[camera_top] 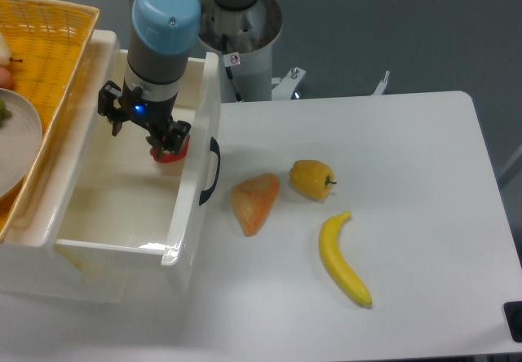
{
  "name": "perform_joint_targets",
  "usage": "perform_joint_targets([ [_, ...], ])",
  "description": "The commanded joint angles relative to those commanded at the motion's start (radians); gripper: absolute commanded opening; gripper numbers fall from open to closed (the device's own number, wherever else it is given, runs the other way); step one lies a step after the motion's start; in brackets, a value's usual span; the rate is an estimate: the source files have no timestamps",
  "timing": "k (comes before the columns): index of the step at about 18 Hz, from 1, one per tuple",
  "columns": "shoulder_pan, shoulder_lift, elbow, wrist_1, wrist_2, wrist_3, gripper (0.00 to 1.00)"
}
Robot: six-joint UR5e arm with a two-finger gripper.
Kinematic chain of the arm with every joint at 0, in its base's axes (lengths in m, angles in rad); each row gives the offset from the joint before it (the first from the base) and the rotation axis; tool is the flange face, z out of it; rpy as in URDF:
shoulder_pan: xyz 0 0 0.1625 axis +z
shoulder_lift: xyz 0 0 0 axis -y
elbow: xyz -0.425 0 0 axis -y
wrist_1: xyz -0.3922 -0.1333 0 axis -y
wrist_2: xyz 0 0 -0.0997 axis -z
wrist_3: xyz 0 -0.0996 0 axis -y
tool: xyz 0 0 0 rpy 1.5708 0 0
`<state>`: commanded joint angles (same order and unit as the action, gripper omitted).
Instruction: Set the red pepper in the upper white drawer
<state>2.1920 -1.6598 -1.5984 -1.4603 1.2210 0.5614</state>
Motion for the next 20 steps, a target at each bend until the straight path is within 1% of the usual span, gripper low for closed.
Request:
perform_joint_targets([
  [2,0.011,0.002,0.008,-0.028,0.002,0.002,0.81],
  [4,0.014,0.011,0.011,-0.029,0.002,0.011,0.81],
  [8,0.040,0.032,0.012,-0.032,-0.009,0.073,0.81],
  [11,0.074,0.046,0.012,-0.084,-0.031,0.136,0.81],
  [13,0.101,0.060,0.011,-0.106,-0.040,0.170,0.81],
  [18,0.158,0.086,0.011,-0.135,-0.077,0.221,0.81],
  [20,0.172,0.087,0.014,-0.150,-0.078,0.236,0.81],
])
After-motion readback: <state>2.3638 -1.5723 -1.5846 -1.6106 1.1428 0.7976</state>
